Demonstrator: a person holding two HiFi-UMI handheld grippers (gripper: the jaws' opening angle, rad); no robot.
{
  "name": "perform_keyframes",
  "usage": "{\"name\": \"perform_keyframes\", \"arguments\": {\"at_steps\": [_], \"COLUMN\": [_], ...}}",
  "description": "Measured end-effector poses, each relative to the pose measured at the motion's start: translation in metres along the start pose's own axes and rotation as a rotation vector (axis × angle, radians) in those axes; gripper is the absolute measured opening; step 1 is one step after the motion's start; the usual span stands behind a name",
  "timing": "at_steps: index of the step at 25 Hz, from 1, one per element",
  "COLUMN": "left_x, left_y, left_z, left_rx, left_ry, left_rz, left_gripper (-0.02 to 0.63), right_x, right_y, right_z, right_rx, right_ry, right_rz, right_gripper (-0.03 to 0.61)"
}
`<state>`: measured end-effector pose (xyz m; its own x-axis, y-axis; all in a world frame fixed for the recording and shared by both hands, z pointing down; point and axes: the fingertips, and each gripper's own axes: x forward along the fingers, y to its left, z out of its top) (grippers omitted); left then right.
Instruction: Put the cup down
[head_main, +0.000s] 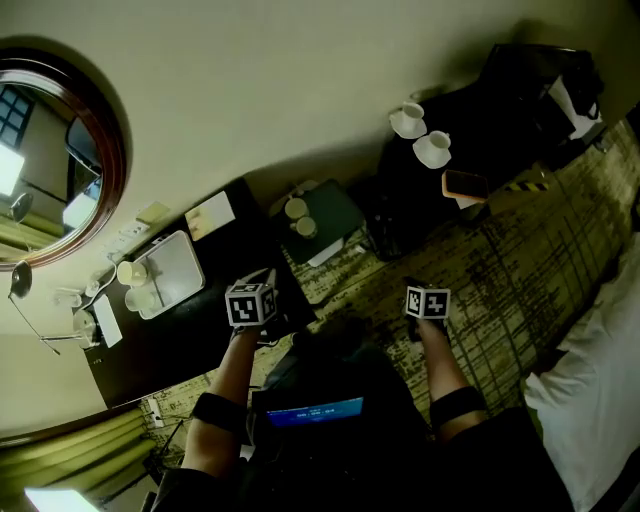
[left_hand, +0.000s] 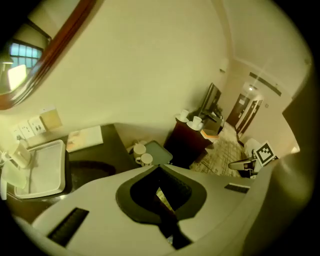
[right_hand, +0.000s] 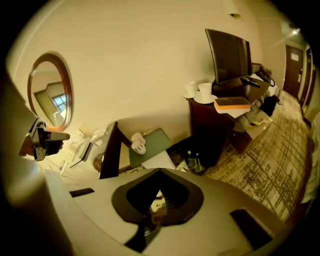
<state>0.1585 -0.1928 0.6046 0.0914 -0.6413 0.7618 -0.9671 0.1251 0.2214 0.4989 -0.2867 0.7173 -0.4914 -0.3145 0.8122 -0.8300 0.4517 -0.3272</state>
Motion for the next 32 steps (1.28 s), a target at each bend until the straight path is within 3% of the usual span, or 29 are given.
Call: {"name": "perform_keyframes", "arguments": {"at_steps": [9,15,24,32], "left_x": [-0.076,-0.124,-0.195,-0.269], "left_y": [0.047,0.072,0.112,0.154], "left_z": [0.026,0.026,-0.007,-0.052], "left_rx": [-0.12,-0.142,-0.262,-0.35], "left_ry": [-0.254,-0.368,-0.436,-0.469], "left_rz": [0.171,0.292,0.478,0.623], "left_gripper": [0.003,0.003,0.003,0.003], "right_x": [-0.004,-0.001,-0.006,0.003], "right_y": [0.115,0.204,0.319,0.438], "right_z": [0.114,0.152,0.156,0.11], "right_rx": [-0.238,-0.447,-0.642,-0.824], "right_ry": [-0.193,-0.275,-0.311,-0.255], "right_rz": [0.176,0.32,0.524,0.712], "right_gripper": [0.009,0.011,0.011,0.011]}}
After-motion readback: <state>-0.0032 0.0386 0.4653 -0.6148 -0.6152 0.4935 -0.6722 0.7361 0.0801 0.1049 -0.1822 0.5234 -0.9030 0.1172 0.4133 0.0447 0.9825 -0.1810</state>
